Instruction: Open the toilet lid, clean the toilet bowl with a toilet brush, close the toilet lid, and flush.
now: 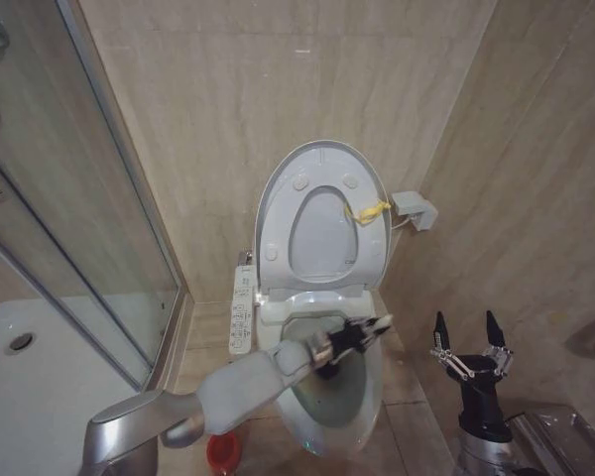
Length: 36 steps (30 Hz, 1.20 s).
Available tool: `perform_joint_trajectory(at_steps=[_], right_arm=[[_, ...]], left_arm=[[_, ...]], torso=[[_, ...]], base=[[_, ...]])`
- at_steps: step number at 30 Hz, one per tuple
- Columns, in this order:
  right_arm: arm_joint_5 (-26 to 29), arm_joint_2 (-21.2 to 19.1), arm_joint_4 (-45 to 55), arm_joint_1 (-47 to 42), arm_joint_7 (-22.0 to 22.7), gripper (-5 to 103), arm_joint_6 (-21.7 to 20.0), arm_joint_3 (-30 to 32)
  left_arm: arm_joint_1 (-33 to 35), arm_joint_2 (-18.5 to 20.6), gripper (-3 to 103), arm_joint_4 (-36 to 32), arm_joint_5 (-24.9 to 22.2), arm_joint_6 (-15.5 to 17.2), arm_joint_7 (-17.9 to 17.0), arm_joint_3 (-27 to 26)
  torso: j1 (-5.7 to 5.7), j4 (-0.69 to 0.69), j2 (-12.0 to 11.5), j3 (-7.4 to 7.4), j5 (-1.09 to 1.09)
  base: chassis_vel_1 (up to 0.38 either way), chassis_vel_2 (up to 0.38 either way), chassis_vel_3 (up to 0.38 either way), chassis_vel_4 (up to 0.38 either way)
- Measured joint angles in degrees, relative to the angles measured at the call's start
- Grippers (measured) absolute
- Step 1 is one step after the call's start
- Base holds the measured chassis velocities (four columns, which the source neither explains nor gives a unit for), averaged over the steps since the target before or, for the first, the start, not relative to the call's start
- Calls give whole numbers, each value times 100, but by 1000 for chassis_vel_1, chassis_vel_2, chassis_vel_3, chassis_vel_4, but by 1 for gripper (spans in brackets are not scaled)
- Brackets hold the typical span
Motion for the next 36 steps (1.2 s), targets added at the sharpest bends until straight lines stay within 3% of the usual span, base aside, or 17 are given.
perform_joint_trajectory(at_steps=[4, 8, 11, 13, 15, 18, 19, 23, 26, 28, 30, 33, 36], right_arm=[[-8, 17, -3, -20, -7, 100, 11, -73], [-9, -10, 11, -25, -7, 100, 9, -97], [-12, -16, 29, -7, -1, 100, -14, -86], [-13, 7, 44, -7, 10, 100, -19, -79], [-15, 10, 63, -20, 14, 100, -19, -78], [5, -1, 110, -61, 48, 100, -26, -78], [52, -34, 151, -80, 86, 100, -43, -65], [105, -77, 150, -92, 94, 100, -46, 33], [122, -54, 132, -78, 97, 100, -47, 47], [119, -44, 131, -74, 97, 100, -47, 37], [117, -39, 132, -76, 96, 100, -47, 23], [117, -42, 154, -91, 94, 100, -49, -4], [115, -42, 155, -83, 88, 100, -55, -16]], left_arm=[[133, 152, 21, 222, 94, -42, -63, 153], [226, 363, 21, 406, 183, -56, -21, 265], [54, 260, 21, 173, 56, -3, -53, 103], [9, 91, 21, -33, -126, 84, -161, -49], [57, 74, 21, -11, -146, 102, -175, -46], [172, 119, 21, 199, -84, 66, -125, 56], [239, 232, 21, 481, -11, 4, -50, 222], [144, 248, 21, 444, -25, -6, -44, 219], [-18, 91, 21, 125, -60, -9, -57, 30], [-25, 72, 21, 172, -62, -10, -56, 17], [-9, 99, 21, 343, -64, -22, -53, 77], [113, 308, 21, 631, -3, -54, 14, 281], [119, 264, 21, 504, -13, -48, 3, 157]], torso=[[0, 2, -1, 1, 4], [0, 16, -1, 2, 7], [0, 11, -1, 1, 5], [0, -1, 0, 0, 2], [0, -1, 0, 0, 4], [0, 2, -1, 1, 4], [0, 13, -1, 2, 7], [0, 13, -1, 1, 5], [0, 1, 0, 0, 2], [0, 0, 0, 0, 4], [0, 1, -1, 1, 3], [0, 16, -2, 2, 8], [0, 14, -1, 2, 6]], base=[[-31, -41, -6, -8], [0, 0, 0, 0], [0, 0, 0, 0], [0, 0, 0, 0], [0, 0, 0, 0], [0, 0, 0, 0], [0, 0, 0, 0], [0, 0, 0, 0], [0, 0, 0, 0], [0, 0, 0, 0], [0, 0, 0, 0], [0, 0, 0, 0], [27, 33, -1, 11]])
